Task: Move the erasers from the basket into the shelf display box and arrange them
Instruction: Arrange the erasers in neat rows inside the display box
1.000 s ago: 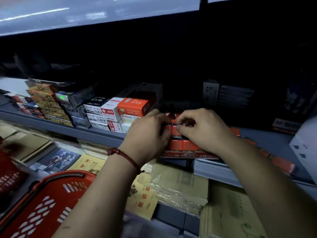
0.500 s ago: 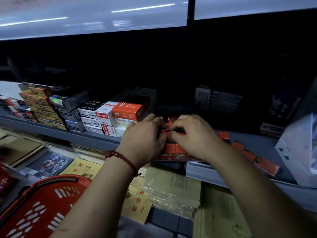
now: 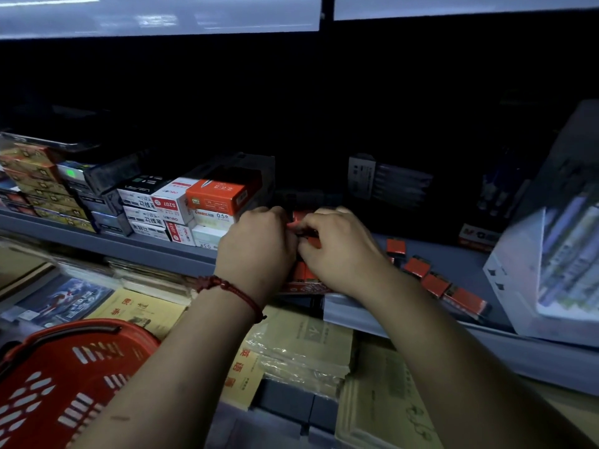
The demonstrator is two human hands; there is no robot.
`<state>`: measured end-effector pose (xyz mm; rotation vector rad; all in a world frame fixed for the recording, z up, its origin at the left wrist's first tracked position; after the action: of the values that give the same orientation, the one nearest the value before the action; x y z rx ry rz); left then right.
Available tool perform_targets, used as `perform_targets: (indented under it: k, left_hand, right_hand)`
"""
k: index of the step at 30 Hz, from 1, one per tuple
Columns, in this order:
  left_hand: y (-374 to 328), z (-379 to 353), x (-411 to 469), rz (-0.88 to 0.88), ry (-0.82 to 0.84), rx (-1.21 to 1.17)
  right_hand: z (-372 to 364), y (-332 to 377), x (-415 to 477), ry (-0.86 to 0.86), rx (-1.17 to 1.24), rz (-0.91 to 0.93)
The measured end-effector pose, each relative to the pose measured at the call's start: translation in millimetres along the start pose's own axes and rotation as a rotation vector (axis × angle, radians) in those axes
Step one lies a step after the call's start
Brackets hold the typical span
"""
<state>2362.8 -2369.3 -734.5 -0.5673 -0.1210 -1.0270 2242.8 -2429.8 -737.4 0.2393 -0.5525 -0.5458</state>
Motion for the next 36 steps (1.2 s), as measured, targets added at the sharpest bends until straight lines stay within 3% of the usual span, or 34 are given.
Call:
perform_targets:
  k: [11, 16, 22, 26, 30, 33, 36]
  left_hand:
    - [9, 4, -6, 0.157, 0.060, -0.151]
    - [9, 2, -7, 0.087, 0.051, -0.131]
    - [6, 5, -10, -0.092, -0.118, 0.054]
    - [4, 4, -5, -0.168, -0.084, 0.087]
    - [-14, 9, -12, -0.279, -0.176, -0.035]
    - [-50, 4, -31, -0.494, 0.011, -0.097]
    - [-73, -11, -45, -0.601, 0.189, 0.119]
  right_hand:
    - [7, -4, -6, -0.116, 0.157, -0.110]
    - [7, -4, -6, -0.114, 0.214, -0.103]
    - [43, -21, -12, -0.254, 0.273, -0.138]
    - [65, -35, -44, -0.180, 0.193, -0.177]
    - [85, -43, -78, -0.066, -0.016, -0.240]
    - [97, -41, -99, 0.159, -0.206, -0.312]
    - [102, -35, -111, 0.292, -0.319, -0.373]
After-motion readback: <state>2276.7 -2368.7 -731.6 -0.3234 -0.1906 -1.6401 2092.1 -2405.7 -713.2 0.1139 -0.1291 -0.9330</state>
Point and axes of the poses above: each hand's wrist, its own x-axis towards the middle knuckle, its own z-axis out of the back of the hand, y = z × x, the point moved 2 cm from there along x, towards the middle knuckle, and after that the axes turned 11 degrees about z, right-handed, at the moved point
